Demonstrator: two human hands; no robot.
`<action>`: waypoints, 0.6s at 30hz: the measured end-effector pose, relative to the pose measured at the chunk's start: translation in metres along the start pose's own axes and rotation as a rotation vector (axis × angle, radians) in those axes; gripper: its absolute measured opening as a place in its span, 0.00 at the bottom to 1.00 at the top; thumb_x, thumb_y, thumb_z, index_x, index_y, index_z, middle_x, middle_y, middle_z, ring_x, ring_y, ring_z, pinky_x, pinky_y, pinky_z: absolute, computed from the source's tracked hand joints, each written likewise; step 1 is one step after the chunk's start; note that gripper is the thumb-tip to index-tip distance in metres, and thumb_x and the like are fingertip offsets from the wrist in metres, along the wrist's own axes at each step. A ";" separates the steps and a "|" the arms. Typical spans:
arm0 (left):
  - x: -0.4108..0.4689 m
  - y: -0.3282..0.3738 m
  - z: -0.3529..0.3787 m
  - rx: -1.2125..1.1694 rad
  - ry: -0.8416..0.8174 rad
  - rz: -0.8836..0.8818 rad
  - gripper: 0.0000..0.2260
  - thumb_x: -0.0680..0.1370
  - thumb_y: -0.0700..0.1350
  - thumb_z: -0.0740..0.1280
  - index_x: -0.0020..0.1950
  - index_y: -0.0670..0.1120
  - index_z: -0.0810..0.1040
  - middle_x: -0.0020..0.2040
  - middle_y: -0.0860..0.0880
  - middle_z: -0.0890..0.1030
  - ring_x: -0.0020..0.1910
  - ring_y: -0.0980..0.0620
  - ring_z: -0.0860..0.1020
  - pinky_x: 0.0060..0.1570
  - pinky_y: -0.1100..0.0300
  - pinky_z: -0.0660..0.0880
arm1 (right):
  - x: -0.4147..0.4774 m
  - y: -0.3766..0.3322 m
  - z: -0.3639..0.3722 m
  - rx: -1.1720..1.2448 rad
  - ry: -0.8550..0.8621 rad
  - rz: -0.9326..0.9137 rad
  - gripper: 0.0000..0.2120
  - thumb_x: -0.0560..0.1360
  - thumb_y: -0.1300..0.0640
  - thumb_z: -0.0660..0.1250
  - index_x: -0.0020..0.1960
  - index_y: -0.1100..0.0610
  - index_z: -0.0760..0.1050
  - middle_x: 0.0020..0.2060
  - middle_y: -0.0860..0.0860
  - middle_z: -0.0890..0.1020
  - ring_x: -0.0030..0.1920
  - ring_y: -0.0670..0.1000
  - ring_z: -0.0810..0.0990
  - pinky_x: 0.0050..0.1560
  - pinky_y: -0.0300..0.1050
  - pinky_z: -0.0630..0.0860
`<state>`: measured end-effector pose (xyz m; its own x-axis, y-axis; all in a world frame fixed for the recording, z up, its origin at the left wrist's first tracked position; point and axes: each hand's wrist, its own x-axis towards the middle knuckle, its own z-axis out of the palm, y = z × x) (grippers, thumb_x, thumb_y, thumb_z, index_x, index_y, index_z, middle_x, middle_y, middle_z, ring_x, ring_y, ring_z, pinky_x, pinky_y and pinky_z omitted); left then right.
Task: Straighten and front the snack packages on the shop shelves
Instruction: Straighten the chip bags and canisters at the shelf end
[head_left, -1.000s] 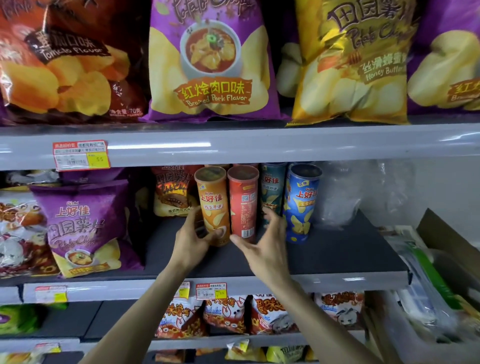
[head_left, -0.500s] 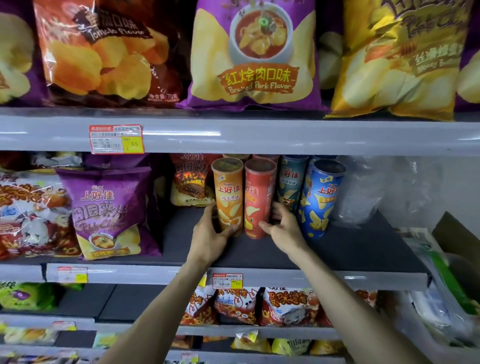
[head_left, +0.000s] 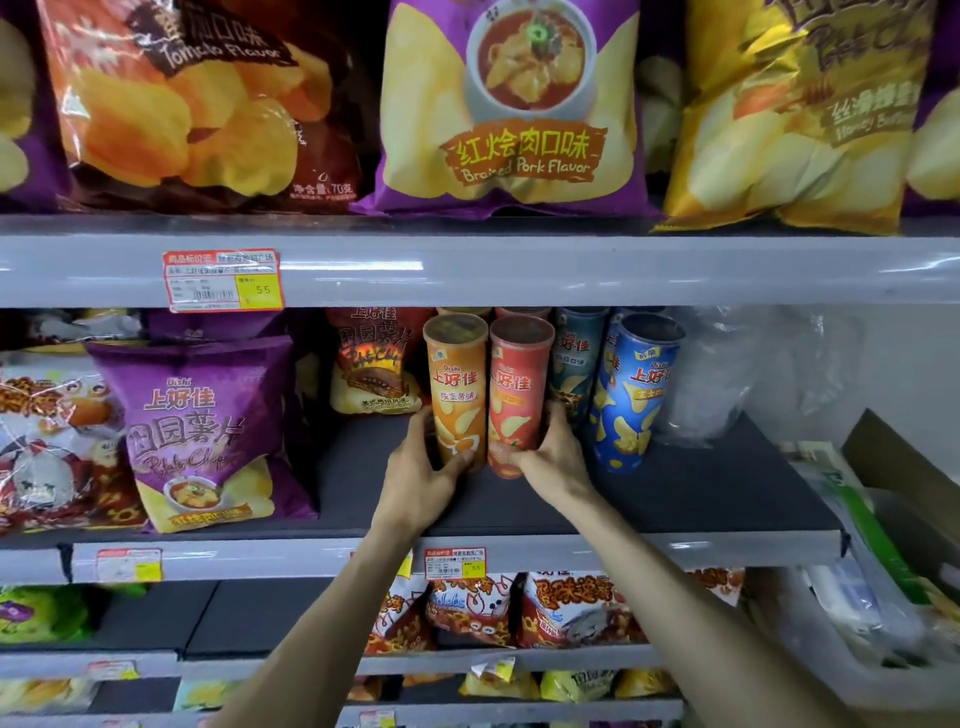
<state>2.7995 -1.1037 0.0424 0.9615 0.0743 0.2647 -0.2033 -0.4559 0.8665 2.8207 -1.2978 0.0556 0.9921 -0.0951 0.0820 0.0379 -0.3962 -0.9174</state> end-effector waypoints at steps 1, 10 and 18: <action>0.001 -0.001 0.000 0.000 -0.005 -0.001 0.32 0.77 0.53 0.77 0.78 0.53 0.67 0.65 0.55 0.82 0.63 0.57 0.79 0.63 0.60 0.74 | 0.002 0.001 -0.005 0.023 -0.071 0.003 0.39 0.67 0.53 0.84 0.72 0.50 0.68 0.61 0.46 0.82 0.58 0.47 0.82 0.64 0.49 0.77; 0.000 -0.001 0.000 0.011 -0.034 -0.015 0.31 0.78 0.54 0.76 0.78 0.53 0.67 0.62 0.59 0.80 0.63 0.54 0.80 0.62 0.58 0.75 | 0.000 0.007 -0.015 -0.070 -0.141 -0.074 0.33 0.77 0.52 0.76 0.77 0.49 0.66 0.71 0.51 0.74 0.69 0.51 0.77 0.72 0.57 0.74; 0.000 -0.002 0.002 0.043 -0.022 -0.025 0.31 0.78 0.57 0.75 0.78 0.53 0.67 0.61 0.58 0.81 0.63 0.49 0.81 0.61 0.54 0.77 | -0.050 0.020 -0.053 -0.141 0.462 -0.300 0.20 0.77 0.58 0.75 0.65 0.54 0.73 0.58 0.48 0.76 0.55 0.47 0.79 0.55 0.42 0.78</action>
<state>2.8006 -1.1043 0.0395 0.9701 0.0670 0.2334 -0.1714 -0.4916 0.8538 2.7659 -1.3493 0.0541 0.7837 -0.3365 0.5221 0.2626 -0.5822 -0.7695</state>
